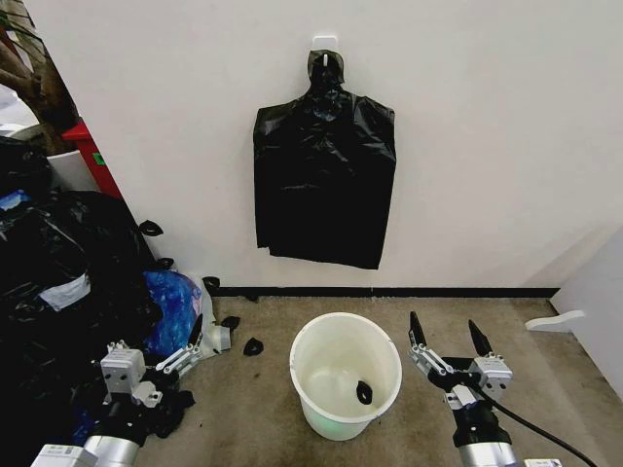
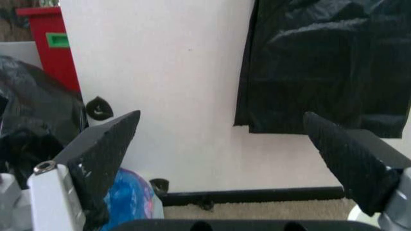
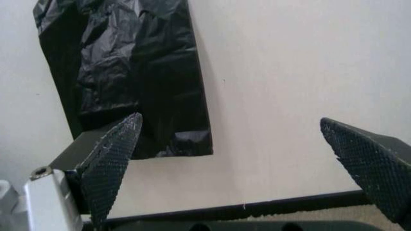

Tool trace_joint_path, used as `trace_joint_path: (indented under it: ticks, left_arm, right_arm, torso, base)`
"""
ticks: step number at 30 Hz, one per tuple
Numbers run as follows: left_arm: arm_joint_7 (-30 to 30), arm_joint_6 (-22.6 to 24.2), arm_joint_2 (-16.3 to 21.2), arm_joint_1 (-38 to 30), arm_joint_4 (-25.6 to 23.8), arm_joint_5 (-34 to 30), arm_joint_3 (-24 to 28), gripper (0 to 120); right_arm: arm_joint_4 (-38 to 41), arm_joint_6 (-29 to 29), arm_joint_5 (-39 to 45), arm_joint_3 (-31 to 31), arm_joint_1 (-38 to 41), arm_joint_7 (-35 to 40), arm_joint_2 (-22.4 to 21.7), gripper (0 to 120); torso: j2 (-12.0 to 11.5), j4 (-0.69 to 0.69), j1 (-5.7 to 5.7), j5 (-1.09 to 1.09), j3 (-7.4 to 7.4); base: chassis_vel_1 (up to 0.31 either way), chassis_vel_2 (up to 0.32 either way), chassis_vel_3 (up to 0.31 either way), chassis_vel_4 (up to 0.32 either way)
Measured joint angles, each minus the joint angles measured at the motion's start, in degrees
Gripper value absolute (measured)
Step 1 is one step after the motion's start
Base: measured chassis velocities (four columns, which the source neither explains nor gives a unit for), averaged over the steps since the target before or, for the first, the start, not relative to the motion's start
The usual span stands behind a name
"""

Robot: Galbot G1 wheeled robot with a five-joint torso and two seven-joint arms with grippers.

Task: Place the garbage bag over the trash bin.

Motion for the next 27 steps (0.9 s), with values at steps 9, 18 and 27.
trace_joint_path:
  ticks: [9, 18, 27]
  left_arm:
    - [0.1, 0.3, -0.1, -0.3, -0.5, 0.2, -0.1, 100]
    - [0.2, 0.5, -0.3, -0.7, -0.8, 0.4, -0.1, 100]
    - [0.2, 2.0, -0.4, -3.2, -0.8, 0.1, -0.3, 100]
  right_arm:
    - [1.2, -1.9, 2.1, -0.3, 0.7, -0.9, 0.0, 100]
    - [1.5, -2.8, 2.1, -0.6, 1.1, -1.6, 0.0, 100]
    - [1.8, -4.5, 4.4, -0.7, 3.2, -0.6, 0.0, 100]
  torso:
    - [0.0, 0.0, 0.0, 0.0, 0.0]
    - [0.0, 0.0, 0.0, 0.0, 0.0]
    - [0.0, 0.0, 0.0, 0.0, 0.0]
  base:
    - [0.0, 0.0, 0.0, 0.0]
    - [0.0, 0.0, 0.0, 0.0]
    - [0.0, 0.0, 0.0, 0.0]
